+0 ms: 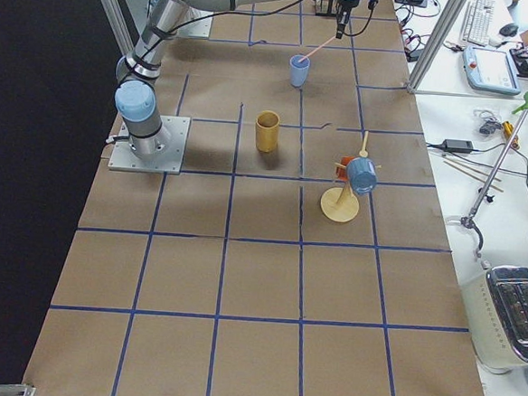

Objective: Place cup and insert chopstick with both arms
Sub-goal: 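Lower the pink chopstick into the blue cup and open the right gripper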

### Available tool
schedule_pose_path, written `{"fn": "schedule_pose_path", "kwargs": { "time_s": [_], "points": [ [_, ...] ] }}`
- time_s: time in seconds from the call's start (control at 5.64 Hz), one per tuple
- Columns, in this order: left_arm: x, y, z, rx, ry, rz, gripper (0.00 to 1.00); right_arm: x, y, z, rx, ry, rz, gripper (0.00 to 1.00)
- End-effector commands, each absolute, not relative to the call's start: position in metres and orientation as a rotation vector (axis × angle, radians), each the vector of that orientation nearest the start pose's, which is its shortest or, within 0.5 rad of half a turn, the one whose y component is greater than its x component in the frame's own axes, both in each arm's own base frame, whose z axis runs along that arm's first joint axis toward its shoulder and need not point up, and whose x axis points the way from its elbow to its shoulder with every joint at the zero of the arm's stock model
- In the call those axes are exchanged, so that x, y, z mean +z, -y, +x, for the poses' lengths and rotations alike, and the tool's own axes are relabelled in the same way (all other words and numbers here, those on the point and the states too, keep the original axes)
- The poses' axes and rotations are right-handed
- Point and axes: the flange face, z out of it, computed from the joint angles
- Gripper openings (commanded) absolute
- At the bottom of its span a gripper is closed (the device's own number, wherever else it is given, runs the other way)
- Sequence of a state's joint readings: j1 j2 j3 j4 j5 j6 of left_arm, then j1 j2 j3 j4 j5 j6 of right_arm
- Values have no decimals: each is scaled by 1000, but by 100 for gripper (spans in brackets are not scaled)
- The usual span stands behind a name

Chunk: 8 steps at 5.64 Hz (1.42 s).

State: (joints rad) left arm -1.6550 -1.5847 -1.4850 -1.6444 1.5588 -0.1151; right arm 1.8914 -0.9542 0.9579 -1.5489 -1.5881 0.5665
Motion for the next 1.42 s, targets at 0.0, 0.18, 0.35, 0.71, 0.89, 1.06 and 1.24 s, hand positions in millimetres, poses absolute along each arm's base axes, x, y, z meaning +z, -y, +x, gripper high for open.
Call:
{"fn": "schedule_pose_path", "kwargs": {
  "time_s": [0.0,0.18,0.35,0.71,0.89,1.06,1.24],
  "points": [
    [515,482,-176,6,-3152,-46,99,377,652,355,67,-3159,374,8],
    [515,482,-176,7,-3152,-46,99,367,652,355,84,-3162,374,8],
    [516,480,-176,4,-3152,-46,99,355,648,354,117,-3171,373,15],
    [515,478,-177,11,-3151,-44,99,370,653,354,22,-3145,336,100],
    [516,477,-177,9,-3151,-44,99,408,647,345,-35,-3120,351,100],
    [515,477,-178,14,-3151,-39,99,446,634,329,-57,-3104,363,100],
    [515,477,-178,16,-3150,-39,99,475,622,283,15,-3129,400,100]
  ]
}}
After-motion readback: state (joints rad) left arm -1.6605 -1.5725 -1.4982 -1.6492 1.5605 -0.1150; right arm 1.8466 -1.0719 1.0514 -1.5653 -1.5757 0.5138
